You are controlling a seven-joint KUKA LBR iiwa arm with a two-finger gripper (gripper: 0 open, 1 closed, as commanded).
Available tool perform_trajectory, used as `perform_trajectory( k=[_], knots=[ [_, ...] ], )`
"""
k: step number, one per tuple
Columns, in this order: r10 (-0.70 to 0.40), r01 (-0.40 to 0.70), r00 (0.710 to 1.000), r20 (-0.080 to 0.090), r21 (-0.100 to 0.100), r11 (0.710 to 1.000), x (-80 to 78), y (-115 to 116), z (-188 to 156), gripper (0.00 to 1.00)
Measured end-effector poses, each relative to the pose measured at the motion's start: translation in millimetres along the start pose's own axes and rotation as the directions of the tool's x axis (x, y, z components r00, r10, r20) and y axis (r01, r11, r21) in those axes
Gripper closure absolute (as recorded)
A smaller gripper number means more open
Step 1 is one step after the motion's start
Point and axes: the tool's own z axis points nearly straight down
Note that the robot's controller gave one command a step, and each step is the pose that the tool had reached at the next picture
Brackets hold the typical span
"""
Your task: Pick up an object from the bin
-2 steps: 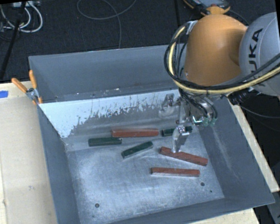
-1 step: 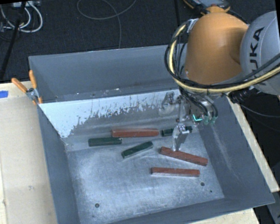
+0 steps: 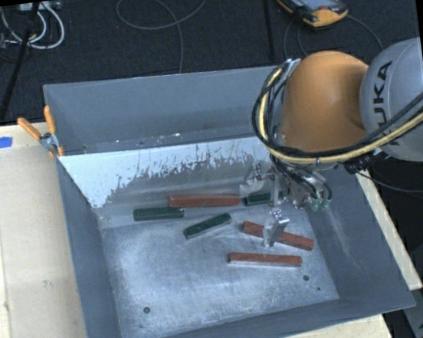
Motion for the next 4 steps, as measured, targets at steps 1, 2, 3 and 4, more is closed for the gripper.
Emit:
perform_trajectory(
  k=[1, 2, 3, 4],
  knots=[
    [-0.017, 0.017, 1.000, -0.002, 0.000, 1.000, 48.0, 6, 60, 0.00],
    [-0.134, 0.134, 0.991, 0.012, 0.001, 0.991, 1.3, -15, 125, 1.00],
    [-0.134, 0.134, 0.991, 0.012, 0.001, 0.991, 1.3, -15, 125, 1.00],
    [-0.078, 0.078, 0.997, 0.007, 0.001, 0.997, 4.1, 11, -56, 1.00]
  ],
)
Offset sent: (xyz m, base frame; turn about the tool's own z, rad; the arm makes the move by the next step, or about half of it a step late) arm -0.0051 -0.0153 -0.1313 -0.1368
